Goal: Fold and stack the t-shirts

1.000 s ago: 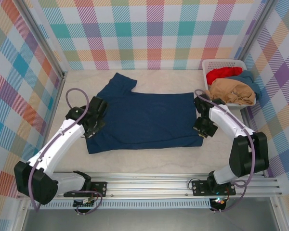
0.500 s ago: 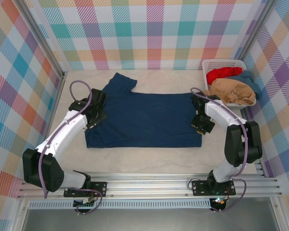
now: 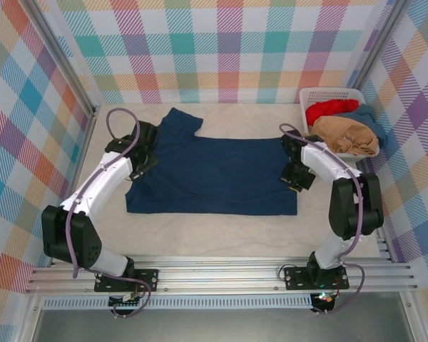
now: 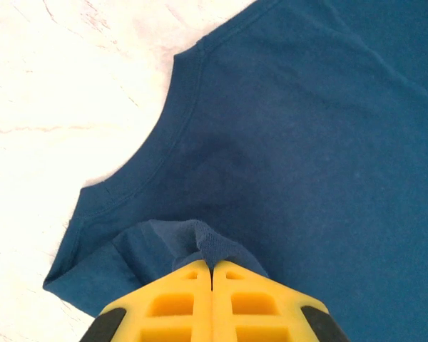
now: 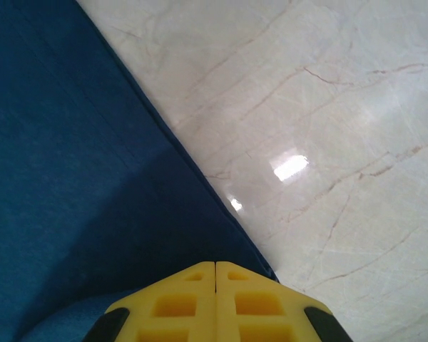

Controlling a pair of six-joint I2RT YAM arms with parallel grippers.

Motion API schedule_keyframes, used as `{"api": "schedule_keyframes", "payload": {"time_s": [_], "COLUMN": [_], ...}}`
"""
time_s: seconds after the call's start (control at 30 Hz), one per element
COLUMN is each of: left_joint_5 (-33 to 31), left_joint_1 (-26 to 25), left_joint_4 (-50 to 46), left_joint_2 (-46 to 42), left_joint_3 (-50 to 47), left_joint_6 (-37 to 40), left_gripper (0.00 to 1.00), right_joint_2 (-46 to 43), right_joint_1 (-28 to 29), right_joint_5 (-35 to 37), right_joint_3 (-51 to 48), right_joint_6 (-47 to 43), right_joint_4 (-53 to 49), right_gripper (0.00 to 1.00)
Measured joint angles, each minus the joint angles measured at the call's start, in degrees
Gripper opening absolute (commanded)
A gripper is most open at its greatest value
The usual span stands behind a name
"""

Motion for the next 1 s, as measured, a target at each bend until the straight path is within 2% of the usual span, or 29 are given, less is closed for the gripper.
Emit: {"api": "schedule_keyframes", "payload": {"time_s": [0.43,1.0], "left_joint_5": [-3.23,-3.65], "left_joint_1": [1.49,3.1], "left_joint_4": [-0.02,0.28], "left_joint_2": [0.35,3.02], "left_joint_3": [0.22,1.55], "left_joint_6": [0.61,1.33], "left_gripper": [0.0,0.0], "right_joint_2": [4.31,8.87], "right_joint_1": [-1.49,-1.86], "right_joint_5": [0.68,1.16], "right_joint_3": [3.69,8.17], "right_joint_6": [-1.84,-2.05], "right_joint_4": [0.83,1.44], "right_gripper": [0.0,0.0]}}
